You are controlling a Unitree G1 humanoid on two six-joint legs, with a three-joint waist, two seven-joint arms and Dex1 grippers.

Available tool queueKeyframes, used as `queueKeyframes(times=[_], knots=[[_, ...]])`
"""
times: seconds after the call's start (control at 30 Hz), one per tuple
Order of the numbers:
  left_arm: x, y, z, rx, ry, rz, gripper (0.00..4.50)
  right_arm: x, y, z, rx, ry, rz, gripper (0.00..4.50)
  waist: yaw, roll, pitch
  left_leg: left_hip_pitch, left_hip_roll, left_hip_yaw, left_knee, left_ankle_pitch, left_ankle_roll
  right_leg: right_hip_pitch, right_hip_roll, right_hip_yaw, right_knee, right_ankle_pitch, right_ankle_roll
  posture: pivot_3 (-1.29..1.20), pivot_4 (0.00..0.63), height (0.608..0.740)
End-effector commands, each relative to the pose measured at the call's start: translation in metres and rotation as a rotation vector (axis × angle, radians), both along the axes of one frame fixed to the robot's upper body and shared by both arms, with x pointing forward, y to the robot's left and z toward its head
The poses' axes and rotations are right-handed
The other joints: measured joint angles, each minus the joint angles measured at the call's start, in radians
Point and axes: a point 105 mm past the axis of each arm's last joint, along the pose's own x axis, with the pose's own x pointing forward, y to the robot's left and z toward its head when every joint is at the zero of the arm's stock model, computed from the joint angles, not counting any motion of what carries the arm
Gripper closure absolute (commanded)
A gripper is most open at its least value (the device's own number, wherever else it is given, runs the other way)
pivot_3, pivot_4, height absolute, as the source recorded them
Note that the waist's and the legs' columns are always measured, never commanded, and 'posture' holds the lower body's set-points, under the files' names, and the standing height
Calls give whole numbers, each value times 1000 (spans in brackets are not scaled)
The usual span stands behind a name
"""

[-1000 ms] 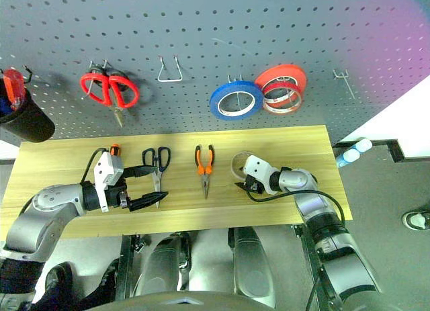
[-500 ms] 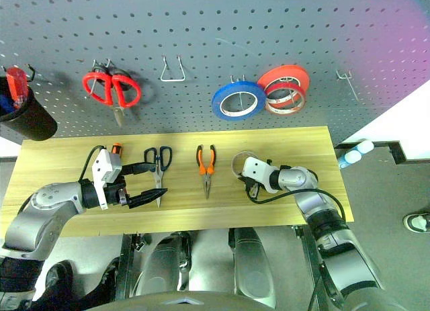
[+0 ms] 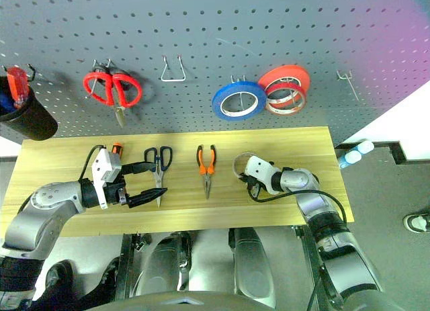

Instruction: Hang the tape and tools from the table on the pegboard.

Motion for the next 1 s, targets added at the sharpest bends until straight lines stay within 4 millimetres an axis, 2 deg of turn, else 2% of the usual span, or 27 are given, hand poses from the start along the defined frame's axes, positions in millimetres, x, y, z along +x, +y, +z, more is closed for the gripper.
queueKeyframes(times=[0.03,0.17,0.3,0.53,0.8,1.0], knots=[[-7,3,12,-39,-34,-25,0,-4,-2,18,158,-32,-36,4464,0,0,0,0,0,0,0,0,0,0,0,0,0,0,0,-44,304,733],[-15,0,25,-89,-42,-69,0,-17,-5,29,324,2,-59,4464,1,0,0,0,0,0,0,0,0,0,0,0,0,0,1,-57,292,733],[-23,2,33,-96,-41,-113,0,-18,-9,44,455,-7,-100,4464,-4,-1,-1,0,0,0,1,0,0,0,0,0,0,-2,5,-70,278,733],[-32,4,49,-116,-74,-150,0,-20,-28,59,553,-74,-154,4464,-1,-1,-3,0,0,1,1,0,0,0,0,0,0,-1,4,-77,252,733],[-27,3,57,-119,-115,-149,0,-41,-36,71,588,-127,-145,4464,-1,-3,-7,-1,0,1,2,0,0,0,-1,0,-1,1,3,-101,227,733],[-22,1,60,-132,-134,-154,0,-55,-50,75,591,-152,-197,4464,-2,-4,-20,-1,0,1,3,0,-1,1,-1,0,0,2,4,-117,213,733]])
